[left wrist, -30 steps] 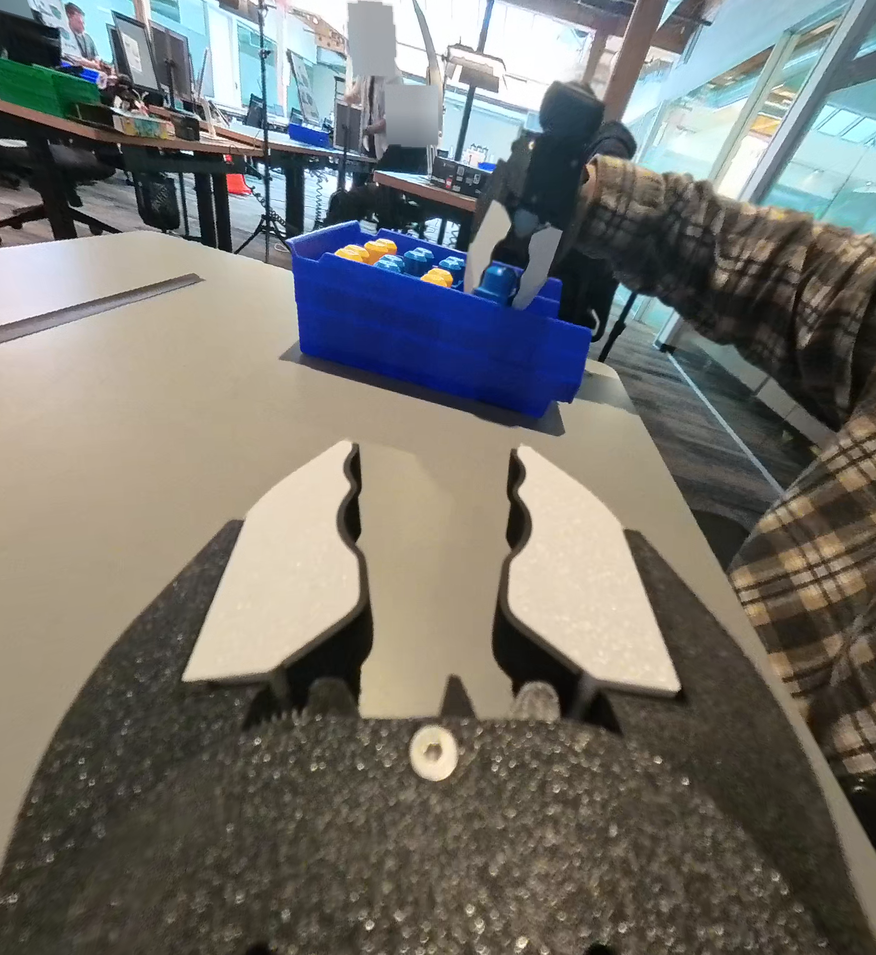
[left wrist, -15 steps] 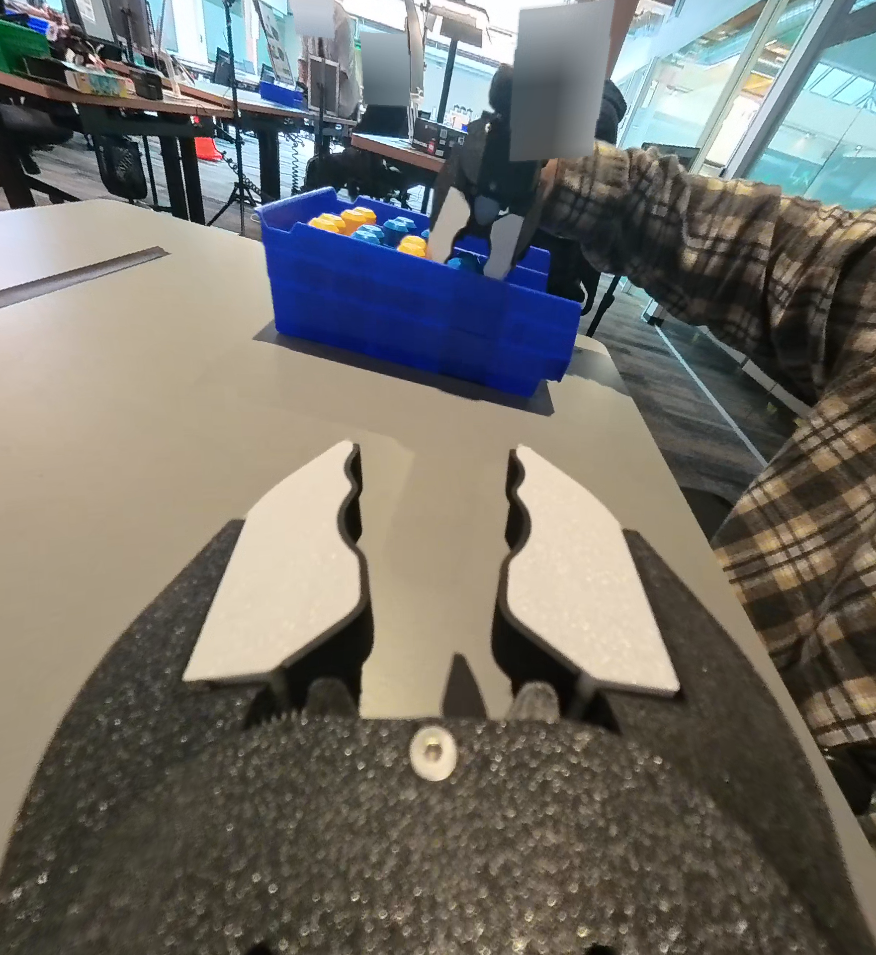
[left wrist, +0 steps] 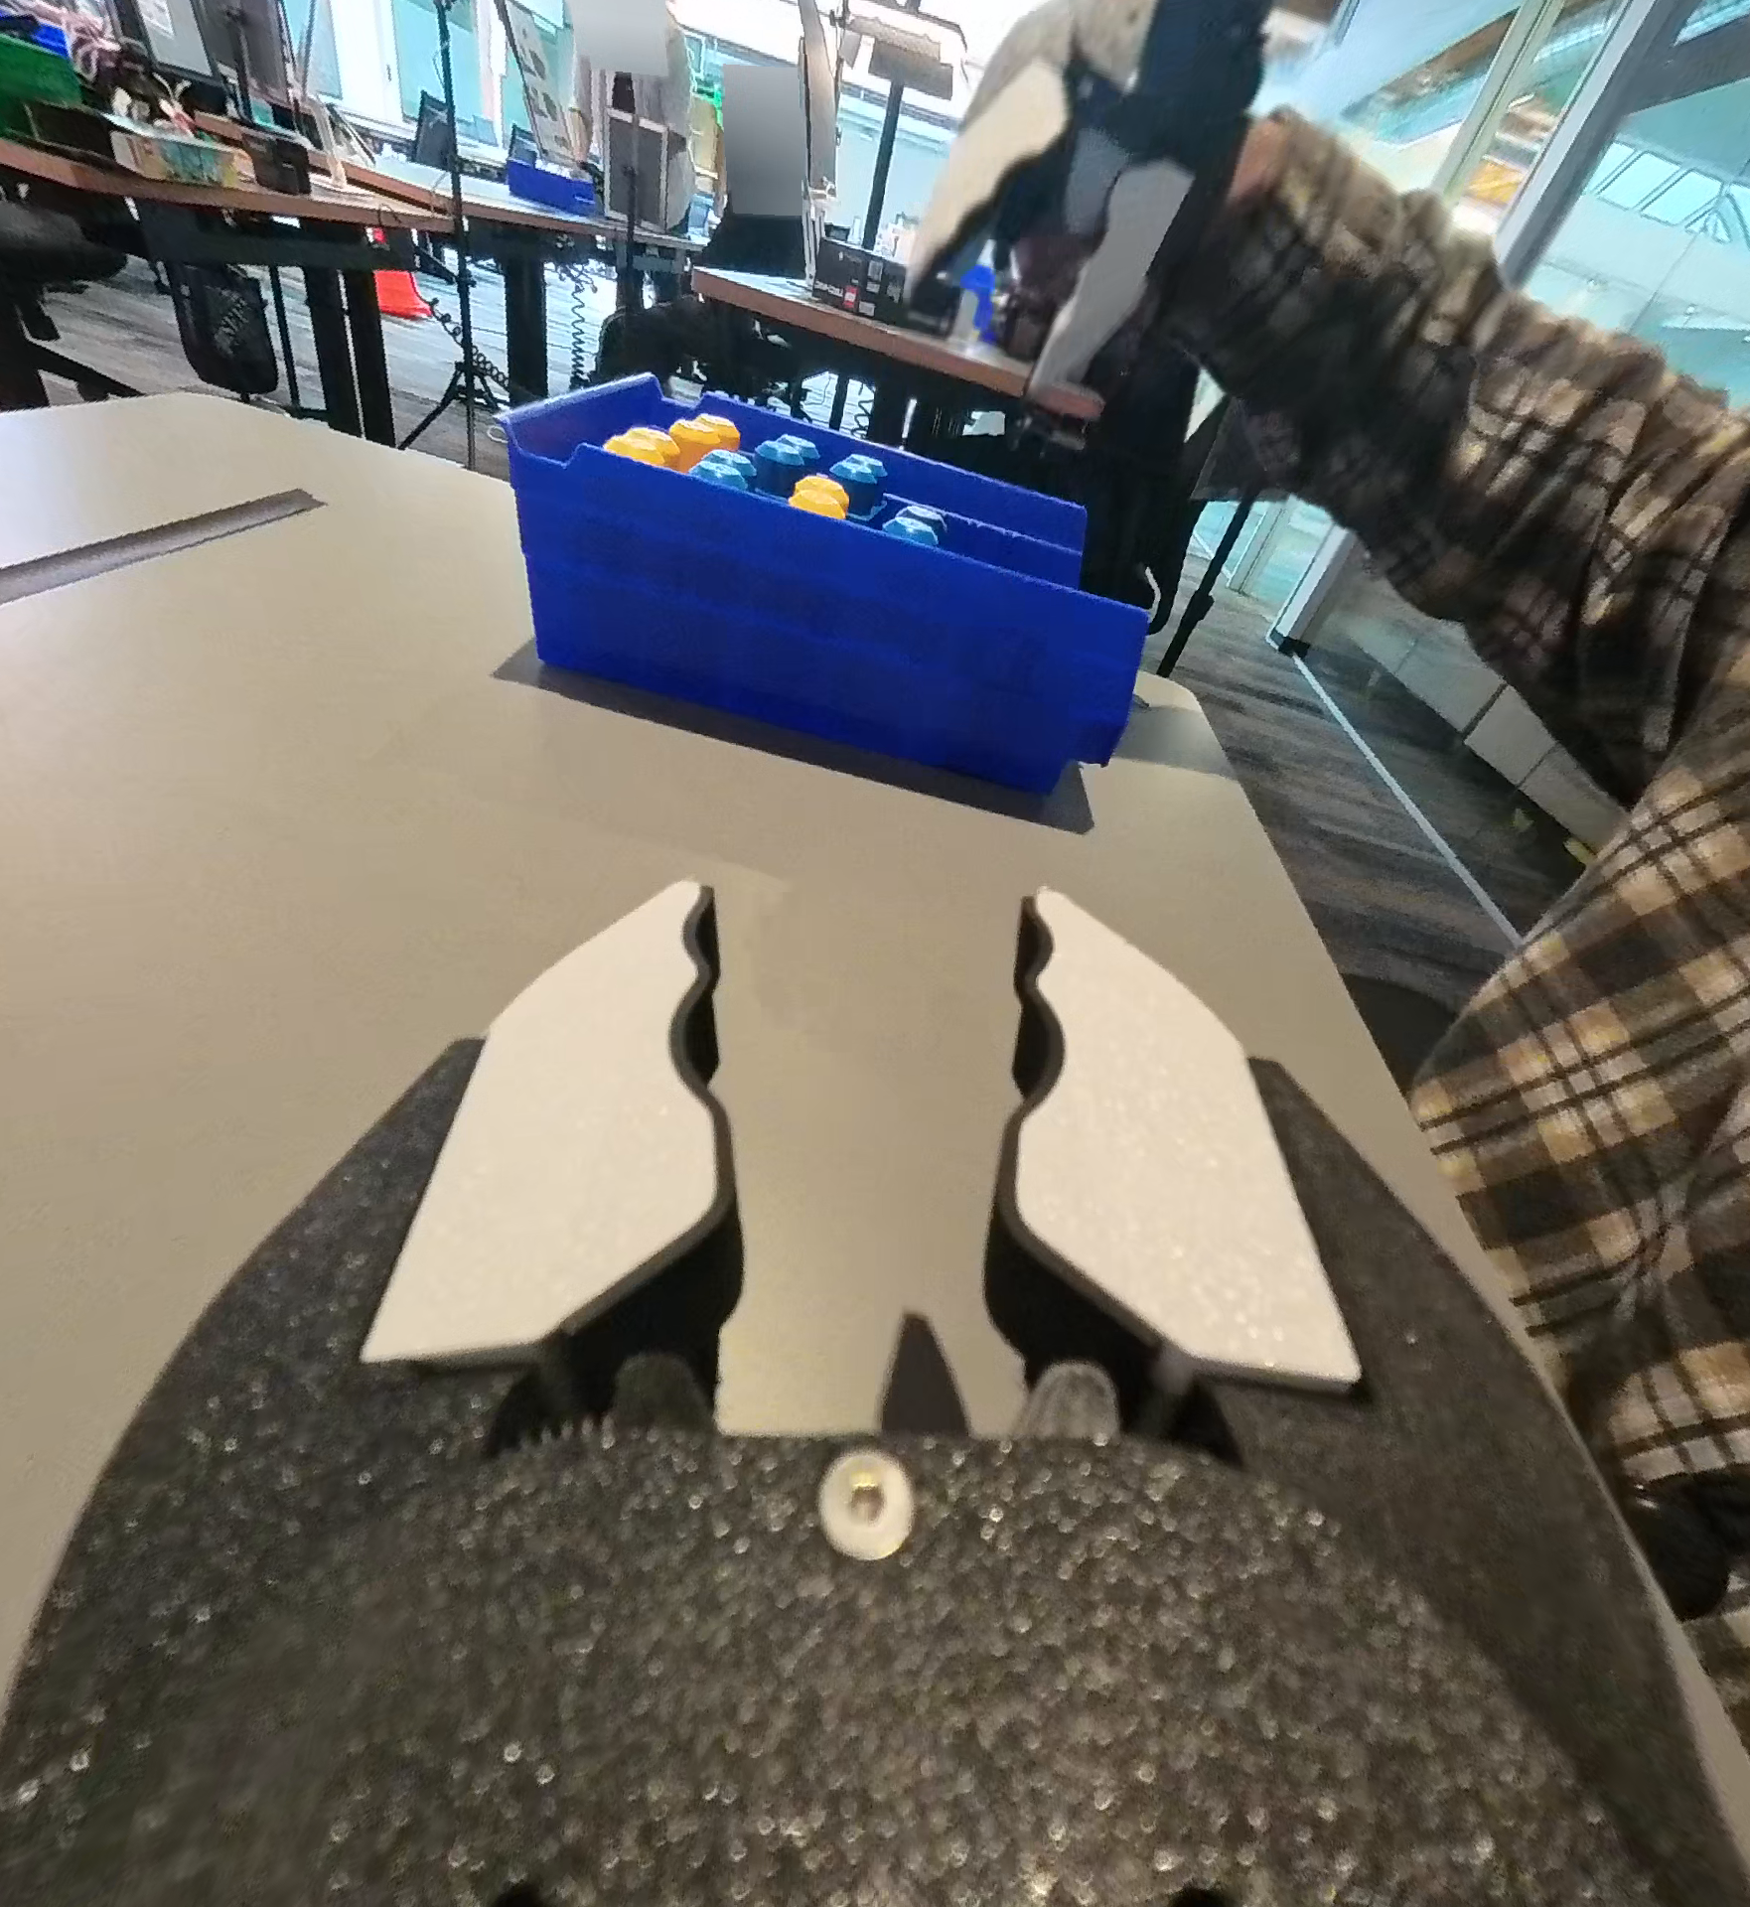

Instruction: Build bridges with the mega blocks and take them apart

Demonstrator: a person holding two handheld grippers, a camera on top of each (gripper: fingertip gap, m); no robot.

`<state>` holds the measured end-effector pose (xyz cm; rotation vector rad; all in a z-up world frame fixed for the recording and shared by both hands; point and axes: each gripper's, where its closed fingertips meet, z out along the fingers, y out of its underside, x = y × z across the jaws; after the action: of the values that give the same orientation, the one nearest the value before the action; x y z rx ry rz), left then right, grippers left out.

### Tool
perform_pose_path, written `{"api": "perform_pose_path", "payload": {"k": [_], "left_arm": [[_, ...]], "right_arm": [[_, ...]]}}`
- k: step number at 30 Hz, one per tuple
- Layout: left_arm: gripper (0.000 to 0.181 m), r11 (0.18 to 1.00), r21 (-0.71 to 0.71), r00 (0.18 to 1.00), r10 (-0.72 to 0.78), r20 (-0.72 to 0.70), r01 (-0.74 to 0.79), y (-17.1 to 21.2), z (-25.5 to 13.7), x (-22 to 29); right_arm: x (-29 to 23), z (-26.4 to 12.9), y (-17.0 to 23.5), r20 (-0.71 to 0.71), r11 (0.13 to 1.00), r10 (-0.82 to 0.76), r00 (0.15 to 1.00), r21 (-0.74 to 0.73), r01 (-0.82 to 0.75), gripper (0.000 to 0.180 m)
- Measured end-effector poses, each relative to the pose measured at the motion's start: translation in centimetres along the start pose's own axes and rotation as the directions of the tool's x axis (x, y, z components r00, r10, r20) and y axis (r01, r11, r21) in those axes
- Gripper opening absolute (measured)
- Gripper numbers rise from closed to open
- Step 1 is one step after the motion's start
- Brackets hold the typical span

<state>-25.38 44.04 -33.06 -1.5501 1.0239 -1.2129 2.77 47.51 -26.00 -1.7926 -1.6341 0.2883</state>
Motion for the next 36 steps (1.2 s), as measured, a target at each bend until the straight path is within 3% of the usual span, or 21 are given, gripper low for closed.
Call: {"api": "perform_pose_path", "payload": {"k": [4, 7, 9, 13, 17, 21, 24, 27, 30, 33, 36], "left_arm": [[0.056, 1.000, 0.007, 1.000, -0.011, 0.002, 0.011, -0.1, -0.1, -0.1], [0.056, 1.000, 0.006, 1.000, -0.007, 0.006, 0.007, -0.2, -0.3, -0.1], [0.056, 1.000, 0.008, 1.000, -0.001, 0.015, 0.001, -0.3, -0.4, -0.2], [0.057, 1.000, 0.028, 1.000, 0.002, 0.028, -0.003, -1.0, -1.0, -0.3], [0.058, 0.998, 0.061, 0.999, -0.001, 0.036, -0.001, -2.0, -1.7, -0.2], [0.058, 0.995, 0.101, 0.999, 0.004, 0.044, -0.008, -3.5, -3.1, 0.1], [0.059, 0.993, 0.119, 0.998, 0.002, 0.061, -0.009, -4.9, -5.3, 0.9], [0.059, 0.991, 0.132, 0.996, -0.005, 0.091, -0.007, -6.6, -9.5, 2.1], [0.059, 0.994, 0.110, 0.986, -0.014, 0.166, -0.004, -8.5, -16.2, 3.0], [0.059, 0.999, 0.046, 0.923, -0.023, 0.383, 0.005, -9.9, -26.0, 1.4], [0.060, 0.995, -0.011, 0.786, -0.075, 0.613, 0.103, -9.5, -37.0, -1.8]], "right_arm": [[0.9, -2.5, -5.6, -0.170, 0.948, 0.190, 0.967, 0.287, -0.136, 0.092], [-0.3, -1.6, -8.4, -0.246, 0.913, 0.247, 0.937, 0.384, -0.140, 0.094], [-1.8, 0.0, -10.6, -0.225, 0.864, 0.293, 0.929, 0.479, -0.157, 0.094], [-4.4, 4.0, -15.1, -0.053, 0.702, 0.391, 0.919, 0.663, -0.260, 0.092], [-4.4, 9.7, -16.8, -0.011, 0.618, 0.418, 0.908, 0.737, -0.276, 0.089], [-2.9, 15.2, -16.1, -0.149, 0.638, 0.427, 0.892, 0.748, -0.180, 0.088], [-3.1, 16.9, -15.6, -0.161, 0.663, 0.417, 0.894, 0.727, -0.179, 0.089], [-2.9, 17.1, -14.5, -0.238, 0.684, 0.411, 0.880, 0.719, -0.125, 0.084], [-3.0, 17.9, -13.5, -0.204, 0.669, 0.449, 0.870, 0.722, -0.176, 0.083], [-2.9, 18.6, -13.3, -0.195, 0.672, 0.467, 0.863, 0.712, -0.203, 0.082], [-2.7, 19.0, -13.5, -0.246, 0.699, 0.449, 0.859, 0.695, -0.167, 0.081]]}}
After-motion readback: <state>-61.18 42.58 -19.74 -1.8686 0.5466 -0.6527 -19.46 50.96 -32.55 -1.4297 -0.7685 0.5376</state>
